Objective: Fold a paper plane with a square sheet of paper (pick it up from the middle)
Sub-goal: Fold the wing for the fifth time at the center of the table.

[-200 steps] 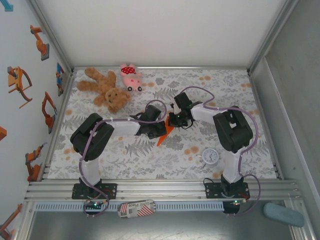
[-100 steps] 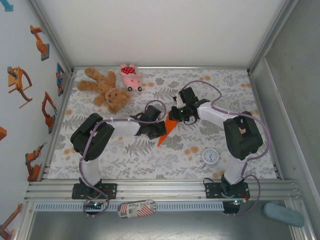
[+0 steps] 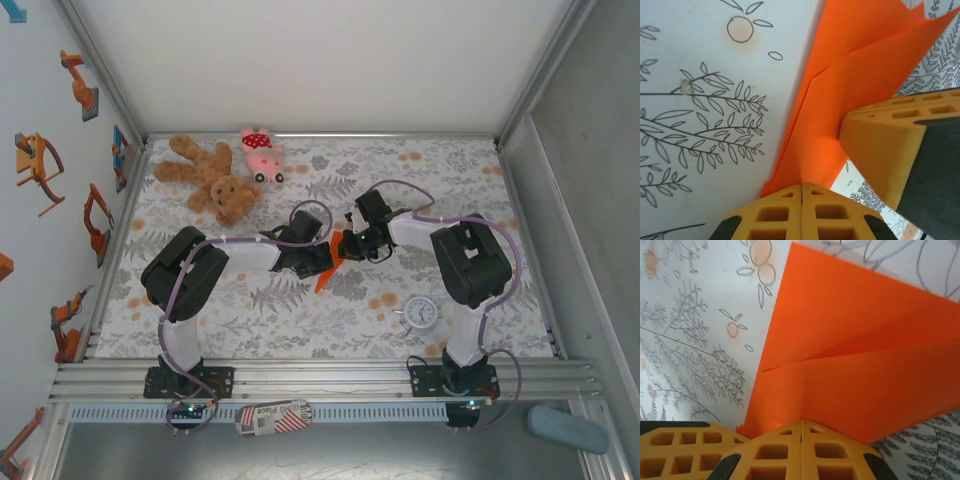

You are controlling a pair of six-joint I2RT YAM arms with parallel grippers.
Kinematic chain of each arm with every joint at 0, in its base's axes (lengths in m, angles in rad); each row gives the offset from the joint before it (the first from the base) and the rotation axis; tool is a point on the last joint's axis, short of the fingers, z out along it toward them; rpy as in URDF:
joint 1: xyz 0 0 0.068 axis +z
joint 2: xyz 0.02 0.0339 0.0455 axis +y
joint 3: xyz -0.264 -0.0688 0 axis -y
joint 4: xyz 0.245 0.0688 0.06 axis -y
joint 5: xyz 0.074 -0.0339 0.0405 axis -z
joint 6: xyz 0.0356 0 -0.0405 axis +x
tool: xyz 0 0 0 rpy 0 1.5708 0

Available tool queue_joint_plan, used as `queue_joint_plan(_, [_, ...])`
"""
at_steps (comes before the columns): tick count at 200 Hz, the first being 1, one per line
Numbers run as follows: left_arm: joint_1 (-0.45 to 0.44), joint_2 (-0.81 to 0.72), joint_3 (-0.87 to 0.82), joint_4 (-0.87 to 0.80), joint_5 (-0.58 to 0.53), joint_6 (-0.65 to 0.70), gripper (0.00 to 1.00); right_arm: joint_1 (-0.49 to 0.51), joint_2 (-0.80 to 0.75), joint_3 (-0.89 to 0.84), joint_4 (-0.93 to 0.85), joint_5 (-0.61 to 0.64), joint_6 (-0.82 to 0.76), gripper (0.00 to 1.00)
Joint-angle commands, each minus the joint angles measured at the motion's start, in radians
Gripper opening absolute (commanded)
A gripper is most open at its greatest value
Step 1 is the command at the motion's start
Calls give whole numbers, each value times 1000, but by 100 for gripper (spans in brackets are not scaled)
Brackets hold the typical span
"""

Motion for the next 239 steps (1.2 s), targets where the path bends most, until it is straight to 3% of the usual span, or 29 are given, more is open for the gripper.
queue_joint_plan(1, [-8,38,-34,-169,-58,-13,0,-12,36,12,5,-11,-28,0])
queue_joint_plan(105, [-7,63,-80,-233,-62,2,0,-240,171,136,39,1,-27,0])
queue_joint_plan(133, [-6,65,-50,-233,-50,18,0,-254,176,180,4,7,-42,0])
queue_joint_plan(195, [-4,-27,23,-192,11,55,3,-256,-99,86,-19,74,-17,0])
queue_joint_plan(215, [2,-102,55,-168,28,67,11,-248,-208,13,-31,108,13,0])
queue_joint_plan(239, [23,-213,41,-142,11,53,25,-211,-337,-73,-66,178,50,11])
